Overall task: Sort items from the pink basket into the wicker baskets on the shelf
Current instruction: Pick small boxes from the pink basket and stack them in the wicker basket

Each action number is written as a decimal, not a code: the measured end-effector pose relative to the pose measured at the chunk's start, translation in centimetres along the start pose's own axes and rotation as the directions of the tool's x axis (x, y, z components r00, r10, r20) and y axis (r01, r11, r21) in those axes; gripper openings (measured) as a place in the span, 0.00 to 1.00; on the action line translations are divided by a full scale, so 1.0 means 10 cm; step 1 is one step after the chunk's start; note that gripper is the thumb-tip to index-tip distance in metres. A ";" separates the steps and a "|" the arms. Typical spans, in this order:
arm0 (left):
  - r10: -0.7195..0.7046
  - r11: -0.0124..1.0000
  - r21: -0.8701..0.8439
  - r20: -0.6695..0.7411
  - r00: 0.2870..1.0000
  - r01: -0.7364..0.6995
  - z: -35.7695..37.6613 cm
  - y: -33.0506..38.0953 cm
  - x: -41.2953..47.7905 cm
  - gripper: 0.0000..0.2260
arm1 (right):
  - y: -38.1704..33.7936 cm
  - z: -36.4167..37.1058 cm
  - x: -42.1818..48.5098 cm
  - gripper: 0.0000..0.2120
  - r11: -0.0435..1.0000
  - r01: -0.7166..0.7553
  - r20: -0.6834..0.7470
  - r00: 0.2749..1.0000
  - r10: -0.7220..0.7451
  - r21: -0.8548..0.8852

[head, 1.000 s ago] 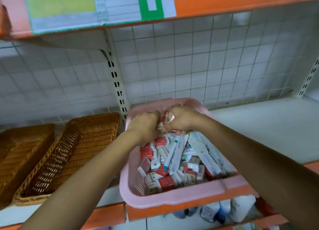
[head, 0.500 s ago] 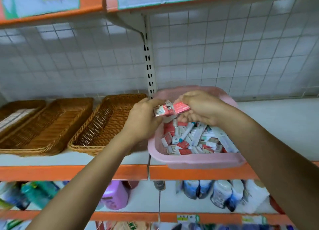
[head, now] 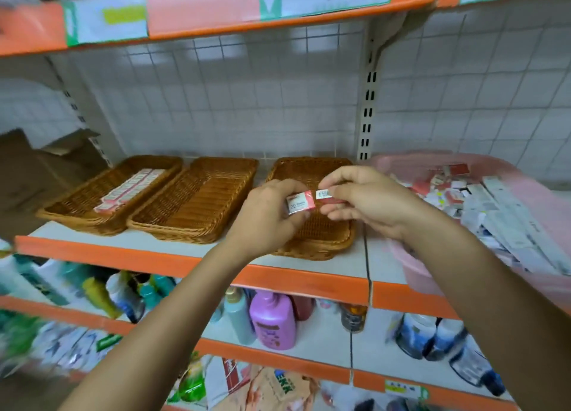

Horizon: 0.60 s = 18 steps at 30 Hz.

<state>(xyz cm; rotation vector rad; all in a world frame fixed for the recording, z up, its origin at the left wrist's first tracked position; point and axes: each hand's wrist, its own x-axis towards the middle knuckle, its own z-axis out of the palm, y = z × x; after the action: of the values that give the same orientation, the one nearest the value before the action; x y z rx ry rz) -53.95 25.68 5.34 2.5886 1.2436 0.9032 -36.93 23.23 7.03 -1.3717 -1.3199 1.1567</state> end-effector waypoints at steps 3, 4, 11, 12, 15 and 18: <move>-0.034 0.999 0.009 0.020 0.999 0.033 -0.24 -0.31 -0.19 0.12 | 0.00 0.41 0.07 0.12 0.998 0.056 0.021 0.998 -0.056 0.005; -0.045 0.999 0.021 0.021 0.999 0.044 -0.30 -0.42 -0.25 0.13 | 0.01 0.55 0.09 0.14 0.998 0.067 0.033 0.997 -0.067 0.007; -0.071 0.996 0.062 0.024 0.997 0.069 -0.69 -1.06 -0.65 0.14 | 0.03 1.39 0.23 0.21 0.993 0.114 0.087 0.990 -0.115 0.019; -0.074 0.995 0.069 0.024 0.997 0.072 -0.74 -1.15 -0.70 0.14 | 0.03 1.50 0.25 0.21 0.992 0.120 0.089 0.988 -0.122 0.036; -0.073 0.994 0.088 0.010 0.997 0.071 -0.86 -1.39 -0.82 0.14 | 0.00 1.80 0.31 0.22 0.989 0.141 0.096 0.985 -0.146 0.052; -0.056 0.993 0.101 0.006 0.998 0.055 -0.96 -1.61 -0.91 0.15 | -0.02 2.04 0.41 0.22 0.989 0.149 0.109 0.983 -0.150 0.021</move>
<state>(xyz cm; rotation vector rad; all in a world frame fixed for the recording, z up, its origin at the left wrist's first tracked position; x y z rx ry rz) -74.56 28.16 3.20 2.6159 1.3867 0.8393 -57.05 27.20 3.49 -1.1918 -1.4659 1.1502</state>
